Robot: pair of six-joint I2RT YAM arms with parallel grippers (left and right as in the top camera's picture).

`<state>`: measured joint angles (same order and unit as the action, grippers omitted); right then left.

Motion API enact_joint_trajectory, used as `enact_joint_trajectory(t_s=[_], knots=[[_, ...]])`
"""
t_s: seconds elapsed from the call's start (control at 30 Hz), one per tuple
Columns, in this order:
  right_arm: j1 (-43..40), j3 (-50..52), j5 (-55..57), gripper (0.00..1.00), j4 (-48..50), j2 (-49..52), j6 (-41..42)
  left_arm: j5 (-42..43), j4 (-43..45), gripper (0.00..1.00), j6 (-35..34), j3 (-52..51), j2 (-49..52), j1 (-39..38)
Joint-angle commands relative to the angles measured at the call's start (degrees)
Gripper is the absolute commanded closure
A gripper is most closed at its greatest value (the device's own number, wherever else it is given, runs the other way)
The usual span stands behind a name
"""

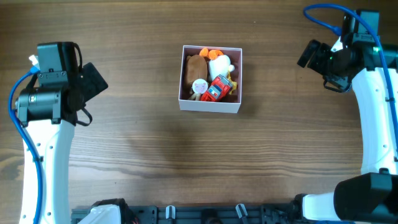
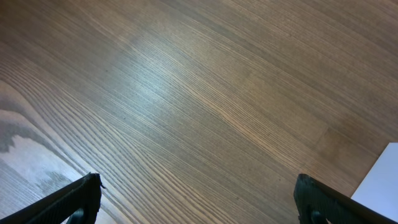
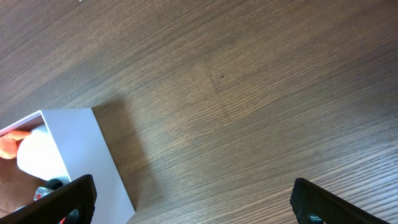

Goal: Pack container

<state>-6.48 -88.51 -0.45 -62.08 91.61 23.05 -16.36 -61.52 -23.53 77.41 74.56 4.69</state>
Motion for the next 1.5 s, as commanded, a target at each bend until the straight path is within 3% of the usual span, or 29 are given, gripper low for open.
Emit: enact_joint_trajectory(t_s=[0.0, 0.33, 0.6, 0.8, 1.13, 1.47], knots=[[0.07, 0.13, -0.74, 0.0, 0.17, -0.31, -0.44, 0.72, -0.07, 0.0, -1.16, 0.02, 0.24, 0.35], [3.58, 0.15, 1.88, 0.0, 0.33, -11.58, -3.23, 0.72, -0.07, 0.0, -1.16, 0.02, 0.24, 0.37], [4.57, 3.91, 5.11, 0.0, 8.15, -26.34, -16.06, 0.72, -0.07, 0.0, -1.16, 0.02, 0.24, 0.37], [4.55, 19.5, 5.11, 0.0, 18.25, -39.21, -22.73, 0.72, -0.07, 0.0, -1.16, 0.02, 0.24, 0.35], [4.55, 53.37, 4.94, 0.0, 34.8, -61.18, -22.88, 0.72, -0.07, 0.0, -1.16, 0.02, 0.24, 0.35], [4.55, 68.15, 4.94, 0.0, 36.81, -77.07, -22.91, 0.72, -0.07, 0.0, -1.16, 0.02, 0.24, 0.37]])
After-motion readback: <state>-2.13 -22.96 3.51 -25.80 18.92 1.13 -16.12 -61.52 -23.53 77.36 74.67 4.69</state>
